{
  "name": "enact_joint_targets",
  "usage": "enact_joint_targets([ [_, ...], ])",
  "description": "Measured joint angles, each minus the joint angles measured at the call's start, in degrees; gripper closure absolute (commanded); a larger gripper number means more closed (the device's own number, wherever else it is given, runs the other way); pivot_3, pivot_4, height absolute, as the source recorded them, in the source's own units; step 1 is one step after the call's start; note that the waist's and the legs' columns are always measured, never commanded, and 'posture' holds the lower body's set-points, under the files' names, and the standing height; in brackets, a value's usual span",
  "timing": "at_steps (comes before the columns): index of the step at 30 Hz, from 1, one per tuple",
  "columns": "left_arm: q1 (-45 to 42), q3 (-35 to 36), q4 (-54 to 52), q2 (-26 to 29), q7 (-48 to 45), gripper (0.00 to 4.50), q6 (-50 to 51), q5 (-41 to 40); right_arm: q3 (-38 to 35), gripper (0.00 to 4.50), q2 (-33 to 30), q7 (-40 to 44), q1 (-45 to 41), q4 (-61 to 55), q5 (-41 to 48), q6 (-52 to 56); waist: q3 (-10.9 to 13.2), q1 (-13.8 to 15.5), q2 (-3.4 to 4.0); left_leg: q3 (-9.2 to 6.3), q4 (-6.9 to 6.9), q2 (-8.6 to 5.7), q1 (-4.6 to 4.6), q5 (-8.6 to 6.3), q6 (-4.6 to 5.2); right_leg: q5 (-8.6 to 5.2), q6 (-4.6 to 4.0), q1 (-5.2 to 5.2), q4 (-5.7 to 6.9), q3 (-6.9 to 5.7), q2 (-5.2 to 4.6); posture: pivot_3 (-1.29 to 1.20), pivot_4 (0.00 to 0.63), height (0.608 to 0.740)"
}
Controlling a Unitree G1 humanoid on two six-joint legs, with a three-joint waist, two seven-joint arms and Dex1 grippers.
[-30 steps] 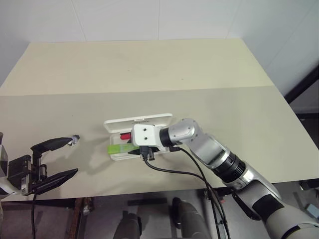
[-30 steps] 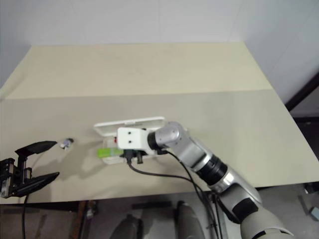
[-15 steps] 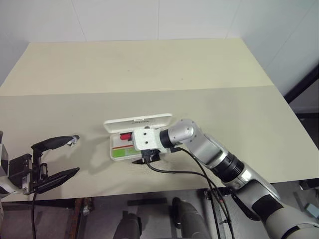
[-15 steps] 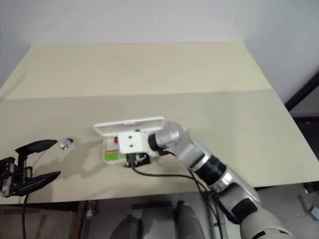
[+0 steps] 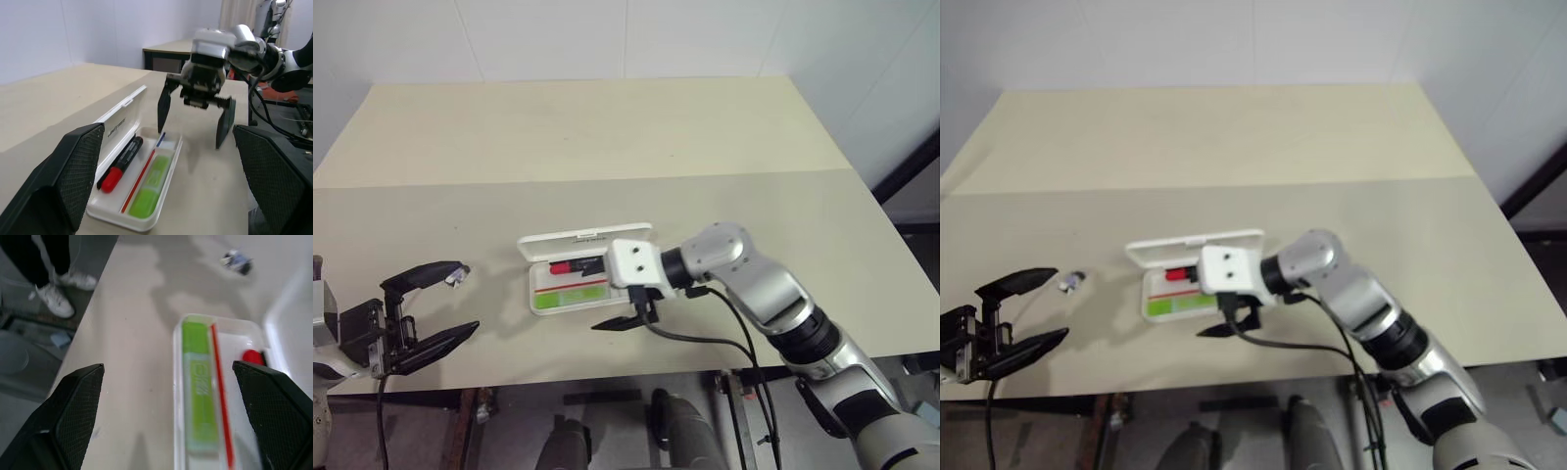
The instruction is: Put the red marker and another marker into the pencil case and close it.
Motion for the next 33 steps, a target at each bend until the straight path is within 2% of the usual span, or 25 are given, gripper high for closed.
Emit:
enact_joint_targets([
  [6, 3.69, 0.09, -8.46, -5.62, 8.24, 0.0, 0.02, -0.49, -7.4, 0.06, -5.26, 2.31, 2.3, -4.68, 9.8, 6.1, 0.0, 0.07, -0.01, 0.02, 0.02, 0.0, 0.02, 0.0, 0.0, 0.01, 0.01, 0.03, -0.01, 0.03, -0.01, 0.0, 0.15, 0.74],
  [12, 7.18, 0.15, -13.85, -9.79, 16.93, 0.0, -0.78, 0.0, -16.69, 0.06, -3.06, -2.16, 2.22, -4.6, 17.4, 8.2, 0.0, 0.31, -0.03, -0.01, 0.35, -0.02, 0.03, 0.0, 0.0, 0.0, 0.01, 0.09, -0.01, 0.06, 0.02, 0.0, 0.15, 0.74],
  [15, 9.45, 0.44, -15.67, -11.45, 21.42, 0.0, -1.25, 1.19, -20.27, 0.06, -4.42, -2.83, 2.2, -4.59, 20.02, 8.1, 0.0, 0.75, -0.02, -0.01, 0.55, -0.03, 0.03, -0.02, 0.03, 0.02, 0.03, 0.18, 0.0, 0.07, 0.01, 0.0, 0.15, 0.74],
  [23, 12.92, 0.5, -17.2, -13.23, 31.75, 0.0, -1.41, 6.23, -22.17, 0.06, -6.09, -4.87, 4.75, -4.57, 21.15, 6.28, 0.0, 1.33, -0.03, -0.03, 0.69, -0.04, 0.12, -0.03, 0.04, 0.03, 0.0, 0.4, -0.01, 0.08, 0.04, 0.0, 0.15, 0.74],
  [26, 12.99, 0.39, -16.45, -13.25, 37.02, 0.0, -0.86, 10.22, -22.16, 0.06, -6.1, -5.61, 4.74, -4.39, 21.09, 5.07, 0.0, 1.32, -0.02, -0.05, 0.65, -0.04, 0.47, -0.04, 0.05, 0.0, -0.05, 0.78, -0.13, 0.07, 0.05, 0.0, 0.15, 0.74],
  [28, 12.44, 0.24, -14.82, -13.24, 40.1, 0.0, -0.39, 12.6, -22.17, 0.06, -6.14, -5.94, 4.74, -4.07, 21.02, 4.13, 0.0, 1.3, -0.02, -0.04, 0.58, -0.03, 0.79, -0.05, 0.08, -0.11, -0.23, 1.08, -0.23, 0.07, 0.05, 0.0, 0.15, 0.74],
  [33, 8.11, -0.66, -7.11, -11.84, 45.64, 0.0, 2.08, 17.65, -22.12, 0.06, -6.26, -6.7, 4.81, -3.88, 20.93, 2.88, 0.0, 1.33, -0.04, -0.04, 0.59, -0.03, 0.84, -0.05, 0.08, -0.15, -0.3, 1.1, -0.15, 0.07, 0.06, 0.0, 0.15, 0.74],
])
